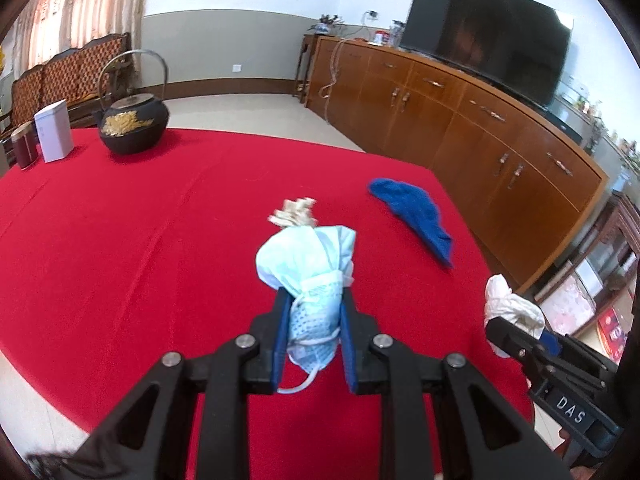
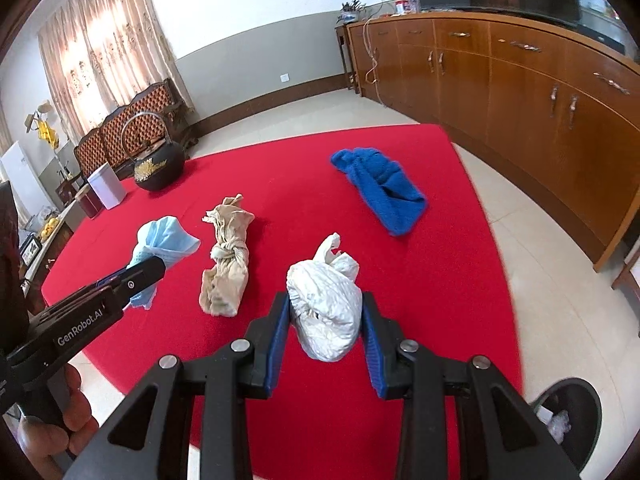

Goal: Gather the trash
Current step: 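Carry the face mask and white tissue over the black bin with both tools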

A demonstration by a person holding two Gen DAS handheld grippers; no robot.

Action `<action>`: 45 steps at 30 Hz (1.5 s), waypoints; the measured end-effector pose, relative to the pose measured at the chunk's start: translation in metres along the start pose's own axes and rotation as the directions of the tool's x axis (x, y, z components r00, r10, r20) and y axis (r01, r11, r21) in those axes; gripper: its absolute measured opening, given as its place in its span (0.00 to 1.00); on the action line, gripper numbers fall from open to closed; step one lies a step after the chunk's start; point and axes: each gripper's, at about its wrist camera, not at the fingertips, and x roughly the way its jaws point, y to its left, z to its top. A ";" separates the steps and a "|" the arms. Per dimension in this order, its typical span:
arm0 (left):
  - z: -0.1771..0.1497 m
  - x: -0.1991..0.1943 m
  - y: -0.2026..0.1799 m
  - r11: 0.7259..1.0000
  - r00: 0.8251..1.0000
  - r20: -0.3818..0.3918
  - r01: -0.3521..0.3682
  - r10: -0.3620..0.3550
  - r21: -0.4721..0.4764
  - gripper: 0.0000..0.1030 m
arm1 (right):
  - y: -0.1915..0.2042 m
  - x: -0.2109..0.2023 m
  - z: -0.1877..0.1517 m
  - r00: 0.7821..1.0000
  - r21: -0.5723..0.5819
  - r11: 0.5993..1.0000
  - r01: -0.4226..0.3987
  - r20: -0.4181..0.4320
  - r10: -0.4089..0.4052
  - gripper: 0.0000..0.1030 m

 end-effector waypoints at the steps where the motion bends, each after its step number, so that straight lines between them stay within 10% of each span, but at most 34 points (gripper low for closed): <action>1: -0.002 -0.003 -0.004 1.000 1.000 0.000 0.004 -0.004 0.006 0.23 | -0.003 -0.006 -0.003 1.000 0.006 1.000 0.003 0.004 -0.003 0.36; 22: -0.048 -0.034 -0.124 0.967 0.982 -0.049 0.187 -0.182 0.175 0.23 | -0.108 -0.131 -0.074 0.987 0.194 0.972 0.133 0.059 -0.147 0.36; 45: -0.126 -0.018 -0.297 0.817 0.880 -0.297 0.461 -0.371 0.345 0.23 | -0.273 -0.229 -0.179 0.928 0.473 0.816 0.334 -0.011 -0.373 0.36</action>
